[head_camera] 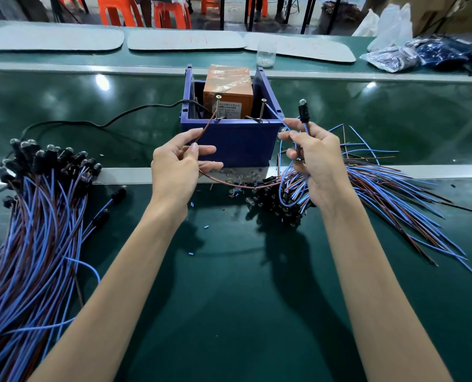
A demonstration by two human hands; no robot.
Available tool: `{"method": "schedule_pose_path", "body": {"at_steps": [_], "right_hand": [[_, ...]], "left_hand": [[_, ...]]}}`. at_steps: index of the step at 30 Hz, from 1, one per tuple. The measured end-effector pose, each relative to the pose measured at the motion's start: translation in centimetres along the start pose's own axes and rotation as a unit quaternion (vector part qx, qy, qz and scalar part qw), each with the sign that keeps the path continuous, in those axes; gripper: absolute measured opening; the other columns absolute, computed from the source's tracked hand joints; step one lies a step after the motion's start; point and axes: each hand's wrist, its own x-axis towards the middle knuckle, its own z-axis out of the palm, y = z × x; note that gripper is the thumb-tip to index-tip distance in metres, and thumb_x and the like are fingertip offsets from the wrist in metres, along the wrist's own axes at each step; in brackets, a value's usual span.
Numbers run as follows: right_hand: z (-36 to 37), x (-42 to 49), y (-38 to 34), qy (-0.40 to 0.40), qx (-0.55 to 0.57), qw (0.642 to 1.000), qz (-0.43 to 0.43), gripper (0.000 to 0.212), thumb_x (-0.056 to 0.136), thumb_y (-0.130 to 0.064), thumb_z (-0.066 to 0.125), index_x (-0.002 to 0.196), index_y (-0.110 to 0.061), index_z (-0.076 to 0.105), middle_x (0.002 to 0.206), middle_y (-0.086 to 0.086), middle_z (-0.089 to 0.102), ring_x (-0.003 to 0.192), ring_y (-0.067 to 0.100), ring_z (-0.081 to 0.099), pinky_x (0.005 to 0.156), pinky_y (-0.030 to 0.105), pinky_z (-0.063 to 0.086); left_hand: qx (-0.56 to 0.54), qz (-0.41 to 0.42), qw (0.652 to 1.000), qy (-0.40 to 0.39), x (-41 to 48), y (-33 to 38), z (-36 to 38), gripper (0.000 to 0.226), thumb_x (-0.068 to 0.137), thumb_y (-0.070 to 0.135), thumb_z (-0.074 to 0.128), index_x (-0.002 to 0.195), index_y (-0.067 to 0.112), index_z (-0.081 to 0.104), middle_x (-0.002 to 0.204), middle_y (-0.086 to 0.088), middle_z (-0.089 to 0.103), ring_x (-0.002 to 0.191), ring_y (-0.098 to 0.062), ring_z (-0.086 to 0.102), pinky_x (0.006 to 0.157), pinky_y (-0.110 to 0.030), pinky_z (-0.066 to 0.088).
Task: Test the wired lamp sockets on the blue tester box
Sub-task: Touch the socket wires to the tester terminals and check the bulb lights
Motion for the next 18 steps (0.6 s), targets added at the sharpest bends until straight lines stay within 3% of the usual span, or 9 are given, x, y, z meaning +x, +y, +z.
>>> {"method": "schedule_pose_path", "body": {"at_steps": [18], "right_hand": [[0.09,-0.29,-0.11,-0.009,-0.024,1.0,0.007,0.025,0.093,-0.003,0.047,0.094,-0.017,0.067,0.077,-0.003,0.065,0.045,0.003,0.04,0.036,0.012,0.025]], "left_hand": [[0.012,-0.01,1.0,-0.021,-0.08,0.11,0.01,0.031,0.101,0.003,0.039,0.121,0.015,0.06,0.091,0.002,0.07,0.061,-0.013,0.071,0.067,-0.017,0.053]]}}
